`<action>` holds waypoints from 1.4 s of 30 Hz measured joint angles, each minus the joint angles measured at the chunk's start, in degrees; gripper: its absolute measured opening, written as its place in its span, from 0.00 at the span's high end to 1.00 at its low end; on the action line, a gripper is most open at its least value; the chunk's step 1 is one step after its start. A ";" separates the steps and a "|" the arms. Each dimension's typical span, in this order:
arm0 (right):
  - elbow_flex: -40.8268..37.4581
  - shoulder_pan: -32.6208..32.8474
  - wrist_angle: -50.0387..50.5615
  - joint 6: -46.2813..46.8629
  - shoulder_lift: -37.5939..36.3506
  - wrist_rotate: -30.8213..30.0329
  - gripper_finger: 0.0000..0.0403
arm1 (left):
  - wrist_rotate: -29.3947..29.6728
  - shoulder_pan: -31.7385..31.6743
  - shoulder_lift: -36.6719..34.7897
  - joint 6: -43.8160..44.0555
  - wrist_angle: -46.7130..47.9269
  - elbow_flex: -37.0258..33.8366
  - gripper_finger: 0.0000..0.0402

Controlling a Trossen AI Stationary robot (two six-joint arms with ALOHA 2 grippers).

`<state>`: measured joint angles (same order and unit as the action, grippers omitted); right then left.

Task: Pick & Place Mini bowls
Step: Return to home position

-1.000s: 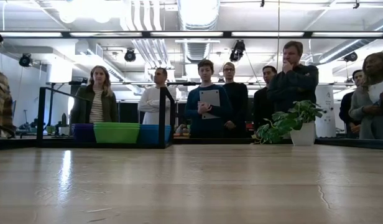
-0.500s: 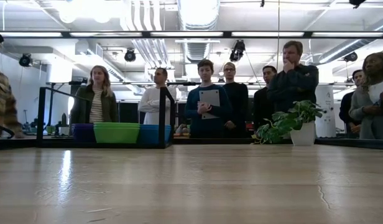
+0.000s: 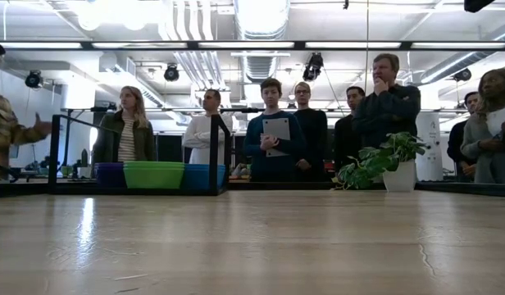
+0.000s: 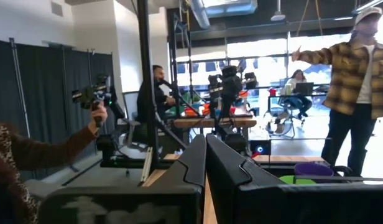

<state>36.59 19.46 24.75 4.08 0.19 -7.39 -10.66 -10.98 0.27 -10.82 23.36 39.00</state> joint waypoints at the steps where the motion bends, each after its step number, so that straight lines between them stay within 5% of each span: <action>1: -0.08 0.00 0.05 -0.01 -0.11 -0.08 0.98 | 0.01 0.00 0.00 -0.02 0.03 0.00 1.00; 20: -0.58 0.00 -0.11 -0.20 0.02 -0.16 0.98 | 2.67 0.00 -0.07 -0.93 0.87 -0.51 1.00; 42: -22.31 0.00 -17.82 -3.59 -0.14 -0.14 0.98 | 2.80 -0.02 -0.17 -0.58 -20.93 -24.03 1.00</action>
<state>14.28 19.46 6.93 0.49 0.05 -7.53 -7.86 -11.00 0.10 -11.40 2.43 14.97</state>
